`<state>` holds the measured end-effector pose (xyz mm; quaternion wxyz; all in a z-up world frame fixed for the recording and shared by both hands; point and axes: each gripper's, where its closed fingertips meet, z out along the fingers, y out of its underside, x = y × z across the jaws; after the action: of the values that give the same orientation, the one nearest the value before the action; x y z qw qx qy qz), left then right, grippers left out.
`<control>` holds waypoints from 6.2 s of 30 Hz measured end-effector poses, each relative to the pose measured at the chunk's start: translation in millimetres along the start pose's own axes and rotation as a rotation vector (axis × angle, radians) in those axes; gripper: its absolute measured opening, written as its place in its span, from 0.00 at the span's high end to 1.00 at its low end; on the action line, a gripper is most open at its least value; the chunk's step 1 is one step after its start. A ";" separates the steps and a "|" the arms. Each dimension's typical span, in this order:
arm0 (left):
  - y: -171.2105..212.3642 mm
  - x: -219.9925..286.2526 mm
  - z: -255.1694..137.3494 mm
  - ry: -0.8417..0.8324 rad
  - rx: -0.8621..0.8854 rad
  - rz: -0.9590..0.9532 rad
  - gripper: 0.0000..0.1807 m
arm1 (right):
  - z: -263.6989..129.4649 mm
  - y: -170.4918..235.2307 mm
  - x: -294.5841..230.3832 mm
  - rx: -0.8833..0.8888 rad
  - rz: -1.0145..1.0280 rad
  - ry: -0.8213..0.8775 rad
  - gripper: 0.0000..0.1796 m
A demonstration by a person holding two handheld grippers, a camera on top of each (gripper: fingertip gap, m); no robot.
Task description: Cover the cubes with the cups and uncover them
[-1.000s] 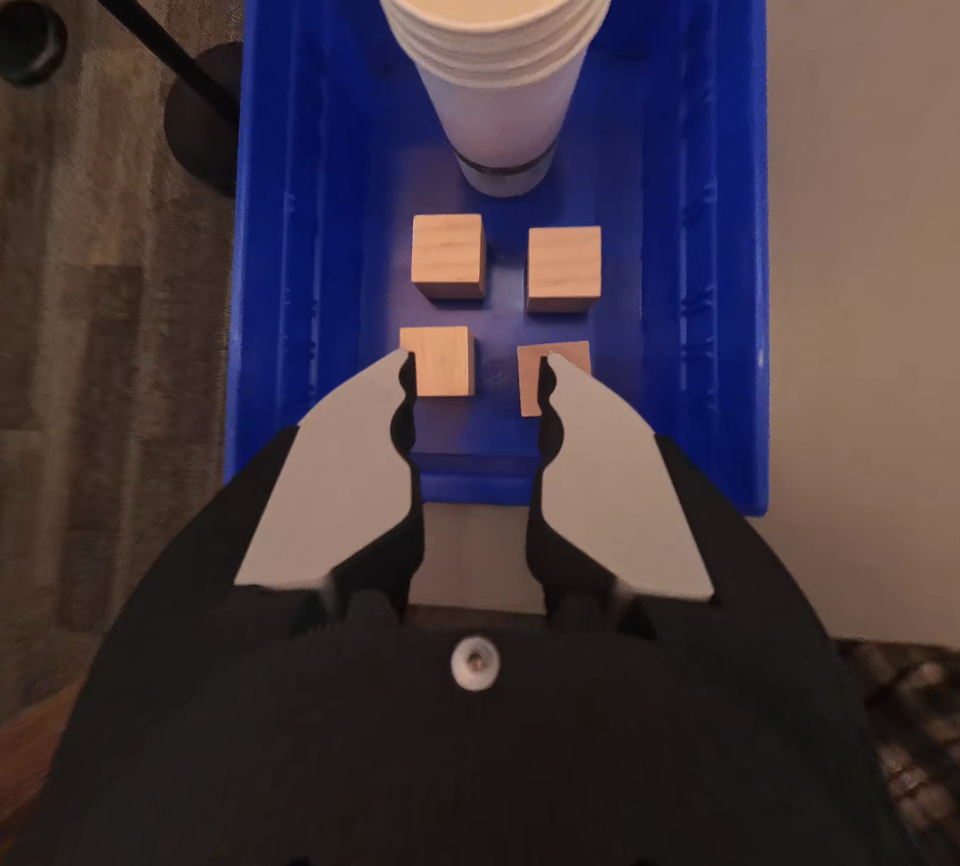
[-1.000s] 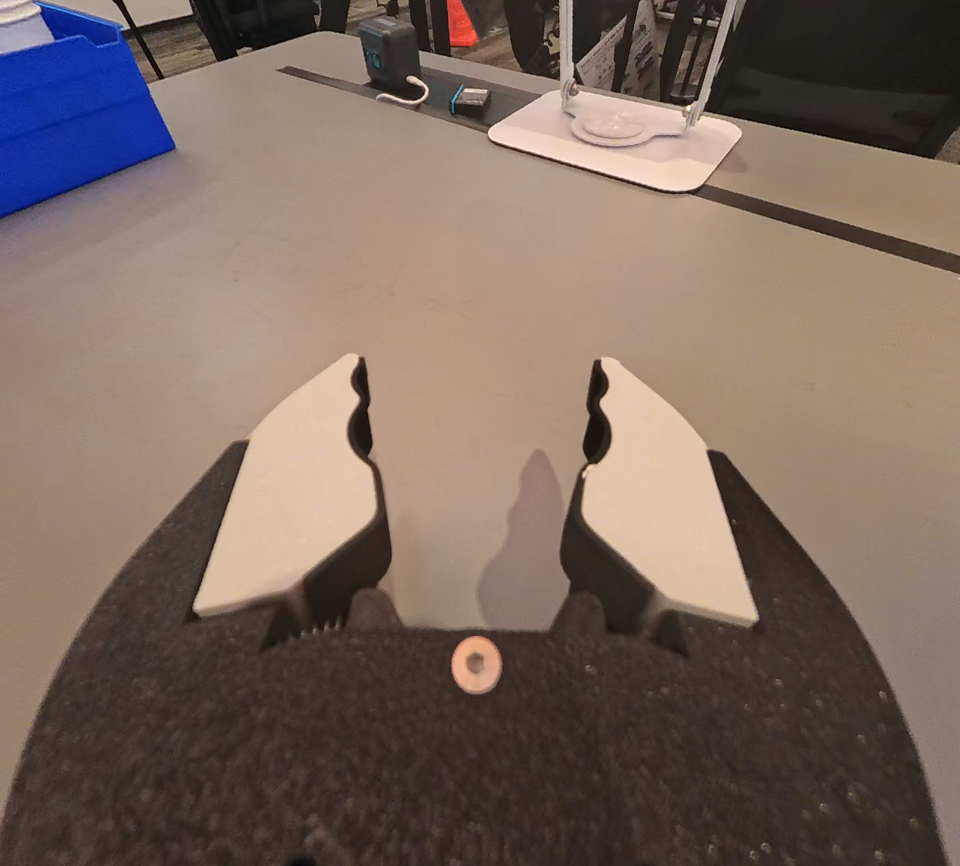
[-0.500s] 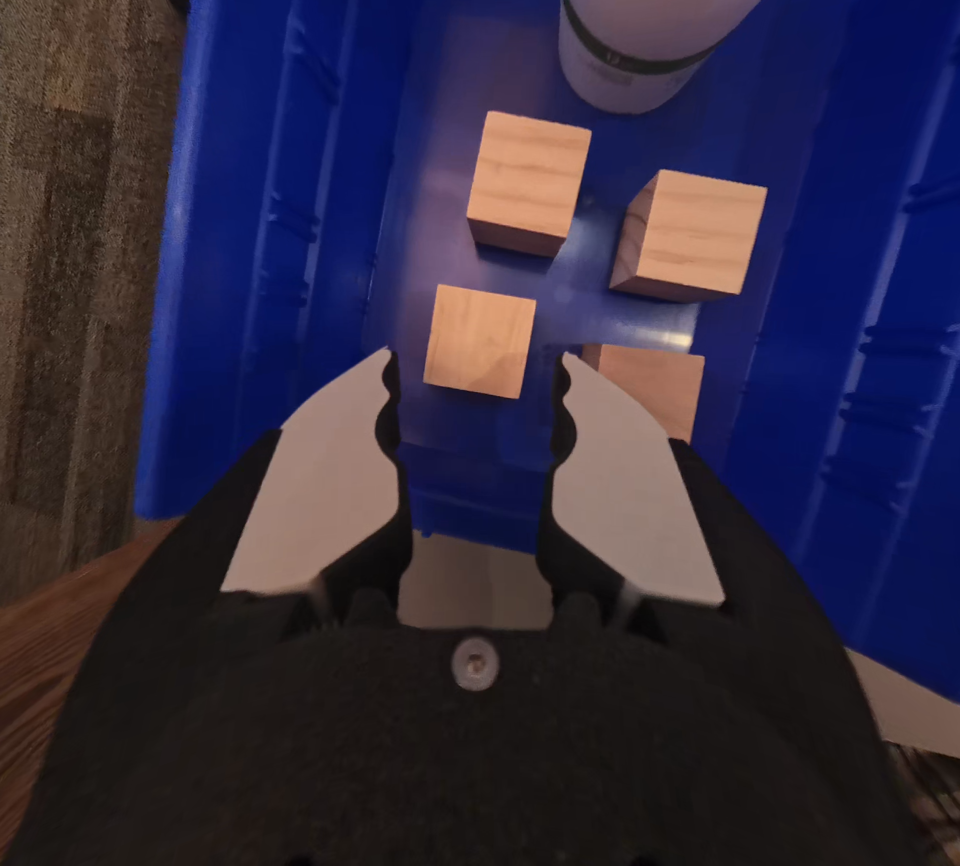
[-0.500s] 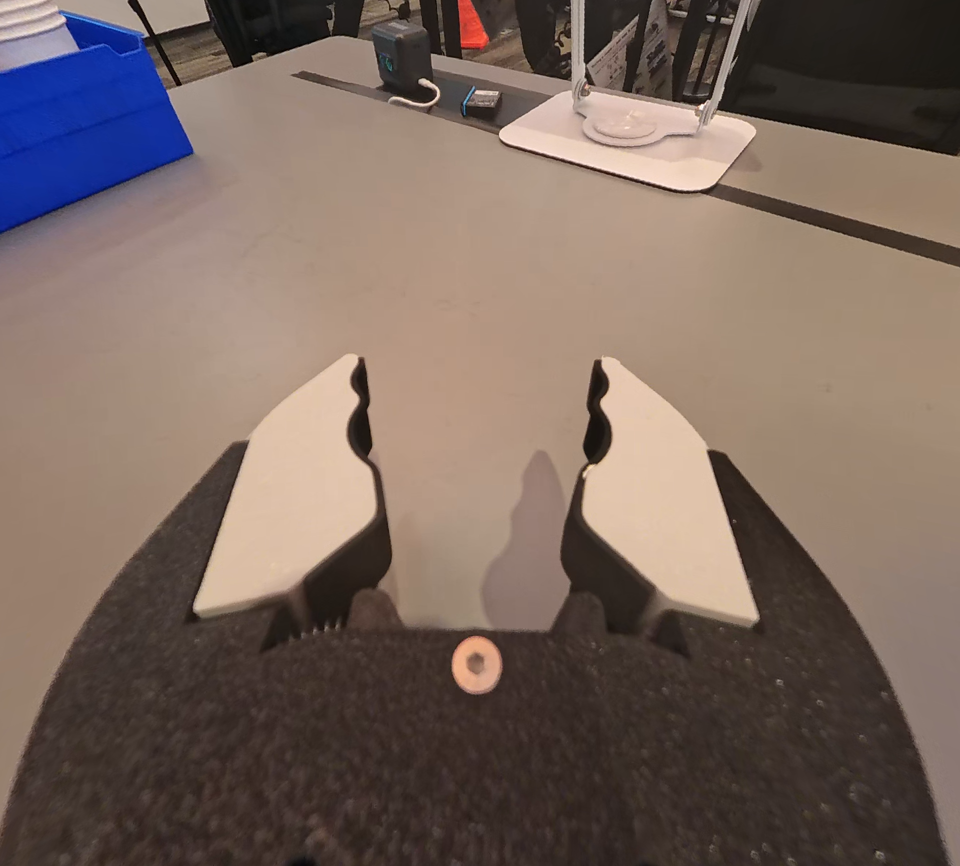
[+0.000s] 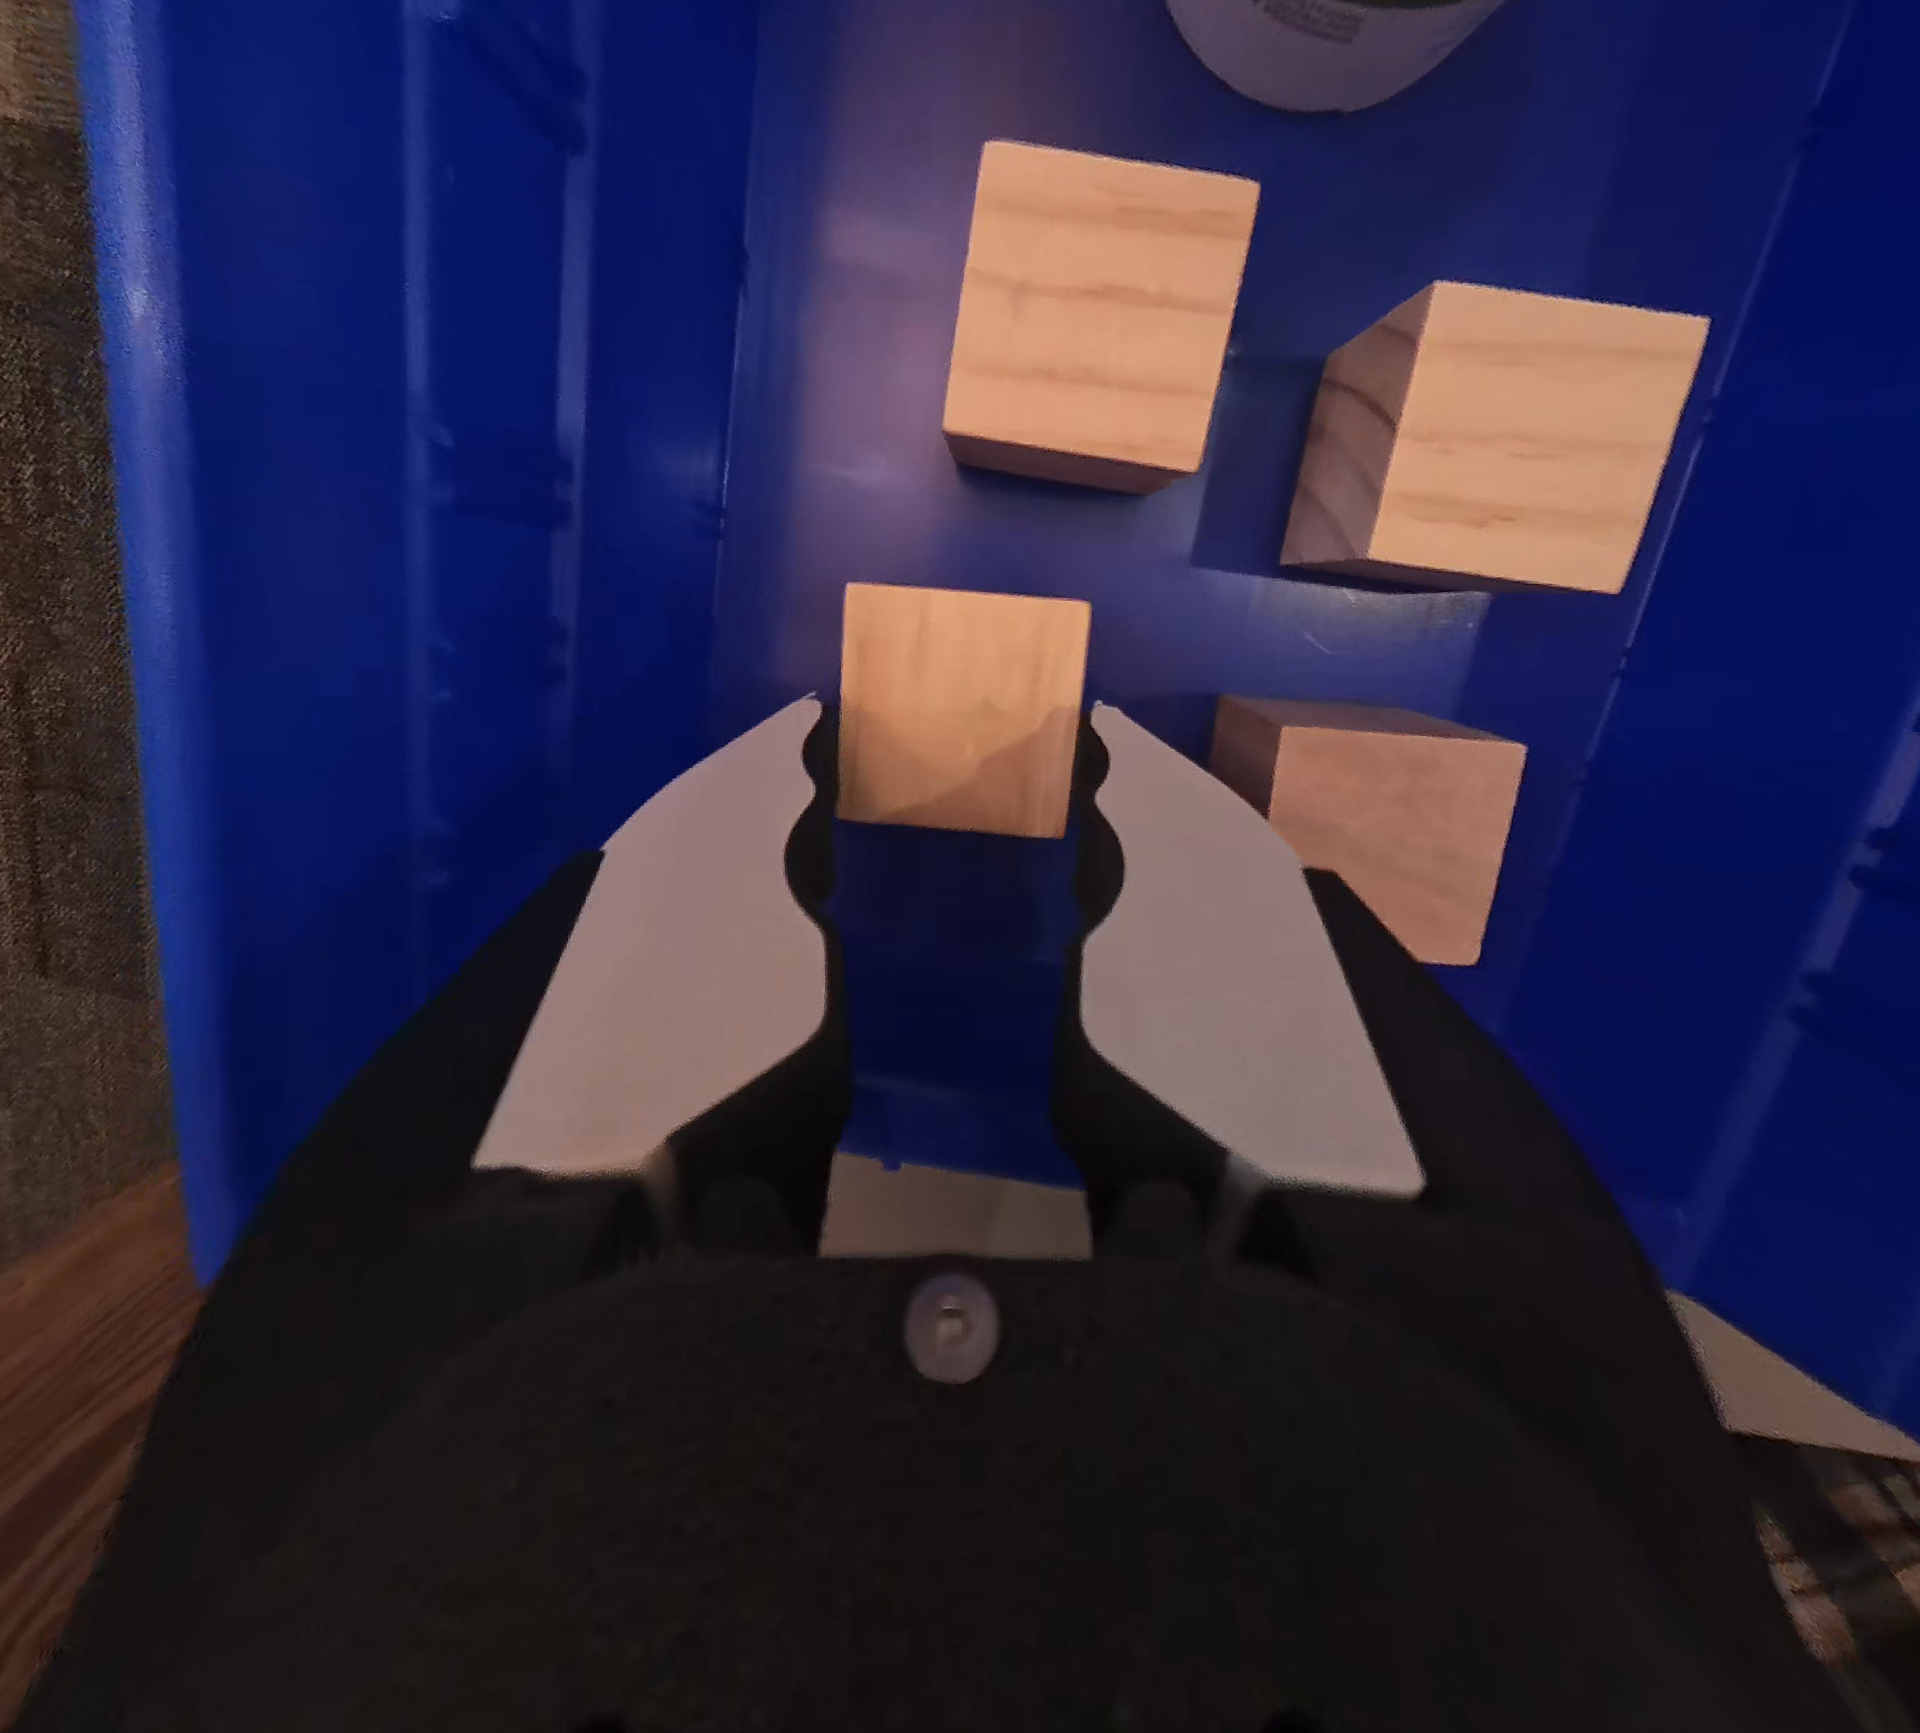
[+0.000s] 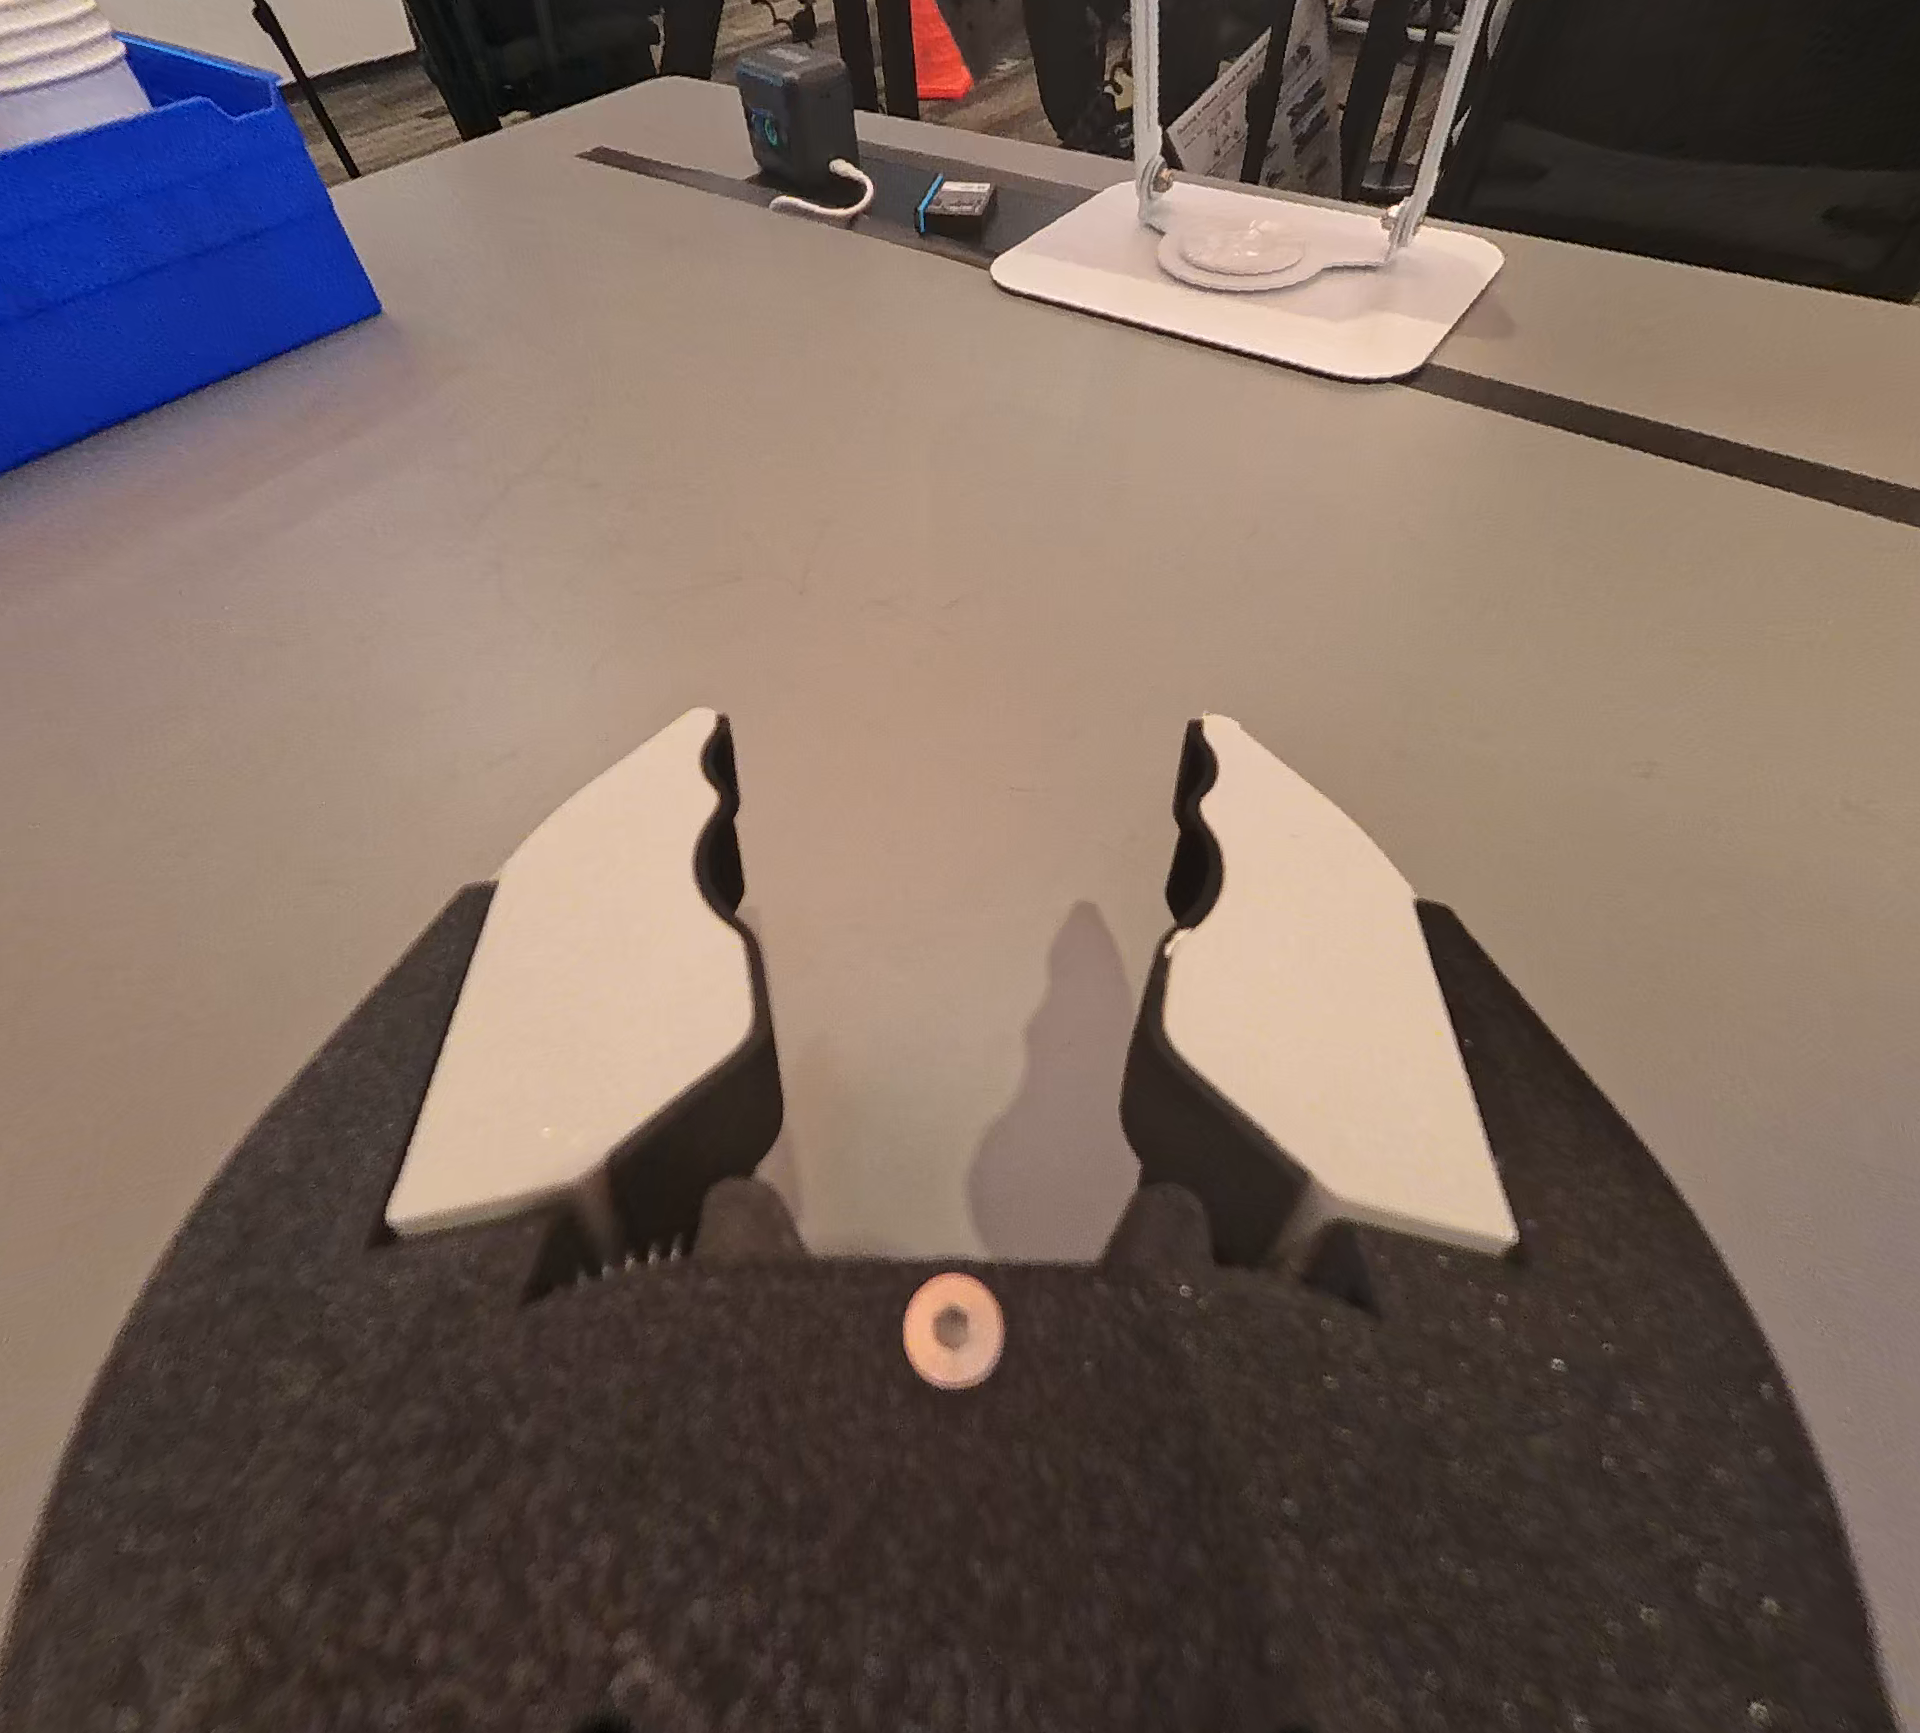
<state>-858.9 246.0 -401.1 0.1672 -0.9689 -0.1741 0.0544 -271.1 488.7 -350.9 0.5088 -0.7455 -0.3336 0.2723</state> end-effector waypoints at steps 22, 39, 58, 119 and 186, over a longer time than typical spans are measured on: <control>-51.7 266.7 -109.3 0.506 0.230 1.309 0.77 | -1.7 -7.5 -1.6 0.065 -0.049 -0.023 0.56; -36.0 306.2 -28.1 0.583 0.066 1.629 0.77 | 1.1 -8.4 -5.2 0.079 -0.079 -0.055 0.56; -30.8 295.1 5.1 0.503 -0.022 1.621 0.76 | 2.0 -7.4 -7.7 0.072 -0.081 -0.068 0.55; -49.2 20.4 24.6 0.079 0.074 -0.004 0.74 | -3.3 -19.9 -30.8 0.137 -0.079 -0.159 0.52; -18.8 396.2 2.8 0.596 -0.009 1.555 0.75 | -1.5 -14.5 -27.2 0.118 -0.075 -0.161 0.53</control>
<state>-495.5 404.4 -416.1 0.1173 -0.7873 0.5961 -0.1050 -290.2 470.6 -335.0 0.5332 -0.6768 -0.3843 0.3316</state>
